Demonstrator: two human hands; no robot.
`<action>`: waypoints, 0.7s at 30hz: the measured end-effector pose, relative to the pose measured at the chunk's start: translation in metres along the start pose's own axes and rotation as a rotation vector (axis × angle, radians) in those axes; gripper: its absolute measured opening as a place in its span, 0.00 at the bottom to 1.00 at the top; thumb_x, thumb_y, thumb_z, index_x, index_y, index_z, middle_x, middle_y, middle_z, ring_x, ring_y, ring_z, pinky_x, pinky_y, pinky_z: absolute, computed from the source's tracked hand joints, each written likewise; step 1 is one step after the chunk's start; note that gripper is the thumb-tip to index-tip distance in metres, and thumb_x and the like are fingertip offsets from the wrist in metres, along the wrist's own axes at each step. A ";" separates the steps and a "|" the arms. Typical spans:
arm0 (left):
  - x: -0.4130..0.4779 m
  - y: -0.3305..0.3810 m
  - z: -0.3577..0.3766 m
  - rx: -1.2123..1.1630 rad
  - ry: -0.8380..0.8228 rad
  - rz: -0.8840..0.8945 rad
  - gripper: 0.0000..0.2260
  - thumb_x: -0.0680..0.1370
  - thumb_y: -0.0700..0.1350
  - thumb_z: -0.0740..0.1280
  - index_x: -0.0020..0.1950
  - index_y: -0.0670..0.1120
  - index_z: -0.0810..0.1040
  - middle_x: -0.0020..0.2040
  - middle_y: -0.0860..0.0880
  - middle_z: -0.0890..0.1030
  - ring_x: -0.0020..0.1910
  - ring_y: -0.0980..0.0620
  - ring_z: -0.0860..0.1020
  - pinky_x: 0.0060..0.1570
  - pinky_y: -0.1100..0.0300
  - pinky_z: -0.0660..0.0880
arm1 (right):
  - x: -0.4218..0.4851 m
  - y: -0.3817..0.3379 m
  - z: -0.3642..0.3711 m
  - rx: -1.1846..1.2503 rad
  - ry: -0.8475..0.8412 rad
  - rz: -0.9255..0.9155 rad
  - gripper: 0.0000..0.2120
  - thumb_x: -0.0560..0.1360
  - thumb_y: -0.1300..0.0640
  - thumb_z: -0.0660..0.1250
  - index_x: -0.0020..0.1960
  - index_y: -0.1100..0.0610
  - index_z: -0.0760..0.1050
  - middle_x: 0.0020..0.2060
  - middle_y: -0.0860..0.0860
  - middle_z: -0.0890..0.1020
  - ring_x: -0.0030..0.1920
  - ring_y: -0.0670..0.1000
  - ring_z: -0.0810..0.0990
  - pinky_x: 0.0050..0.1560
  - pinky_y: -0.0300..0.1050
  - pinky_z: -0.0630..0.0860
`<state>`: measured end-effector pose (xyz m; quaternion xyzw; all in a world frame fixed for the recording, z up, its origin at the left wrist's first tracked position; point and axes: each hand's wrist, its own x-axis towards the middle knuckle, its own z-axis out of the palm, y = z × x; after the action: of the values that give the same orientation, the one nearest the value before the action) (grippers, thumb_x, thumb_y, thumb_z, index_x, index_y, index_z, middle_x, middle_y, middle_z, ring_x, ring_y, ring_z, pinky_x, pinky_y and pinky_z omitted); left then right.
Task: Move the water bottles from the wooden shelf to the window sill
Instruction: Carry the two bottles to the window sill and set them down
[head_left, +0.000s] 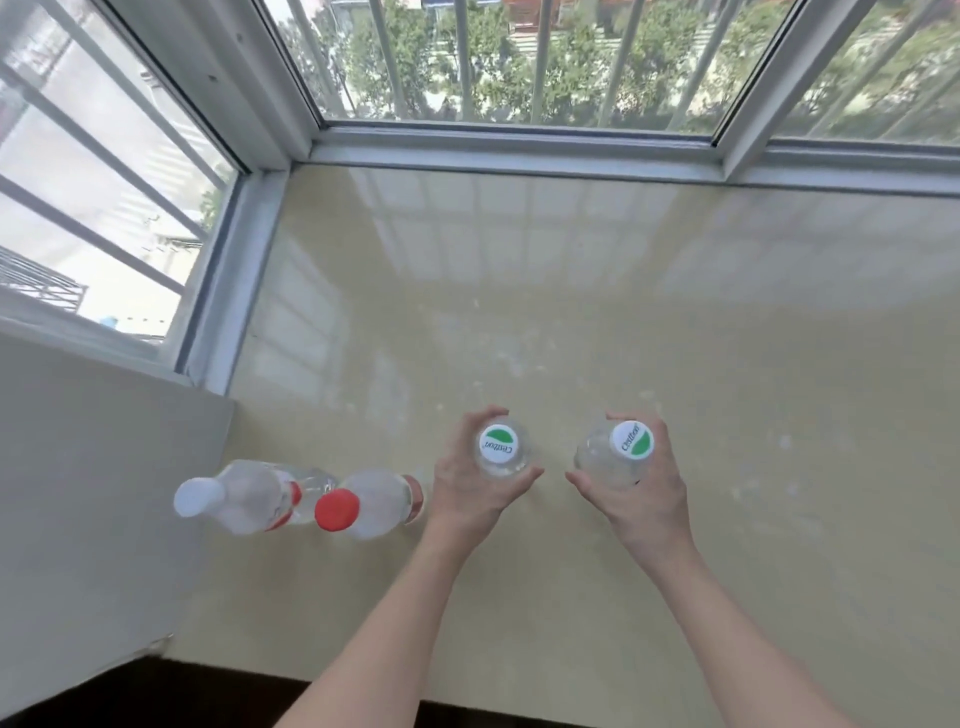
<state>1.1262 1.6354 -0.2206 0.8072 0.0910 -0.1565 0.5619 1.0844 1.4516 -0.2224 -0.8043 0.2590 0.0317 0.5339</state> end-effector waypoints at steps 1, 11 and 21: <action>-0.001 -0.001 -0.001 0.003 0.003 0.005 0.28 0.65 0.44 0.81 0.60 0.59 0.74 0.55 0.58 0.79 0.54 0.56 0.79 0.58 0.51 0.77 | -0.001 0.003 -0.001 -0.002 0.007 0.004 0.32 0.62 0.56 0.83 0.58 0.41 0.70 0.52 0.37 0.80 0.52 0.39 0.78 0.51 0.33 0.73; 0.001 -0.003 0.000 0.127 0.022 0.043 0.30 0.63 0.50 0.83 0.59 0.58 0.73 0.50 0.59 0.81 0.51 0.60 0.79 0.53 0.61 0.77 | 0.002 0.011 -0.002 -0.036 0.040 0.046 0.27 0.62 0.54 0.83 0.56 0.52 0.74 0.45 0.40 0.80 0.49 0.50 0.80 0.48 0.42 0.76; -0.018 -0.024 0.004 0.396 0.061 -0.035 0.35 0.70 0.49 0.77 0.73 0.47 0.67 0.63 0.51 0.75 0.60 0.51 0.74 0.52 0.66 0.66 | -0.002 0.031 -0.006 -0.091 -0.019 0.046 0.33 0.62 0.54 0.83 0.63 0.49 0.72 0.55 0.45 0.79 0.57 0.49 0.77 0.54 0.42 0.72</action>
<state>1.1007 1.6408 -0.2363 0.9046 0.0894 -0.1564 0.3863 1.0677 1.4381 -0.2452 -0.8212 0.2706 0.0632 0.4985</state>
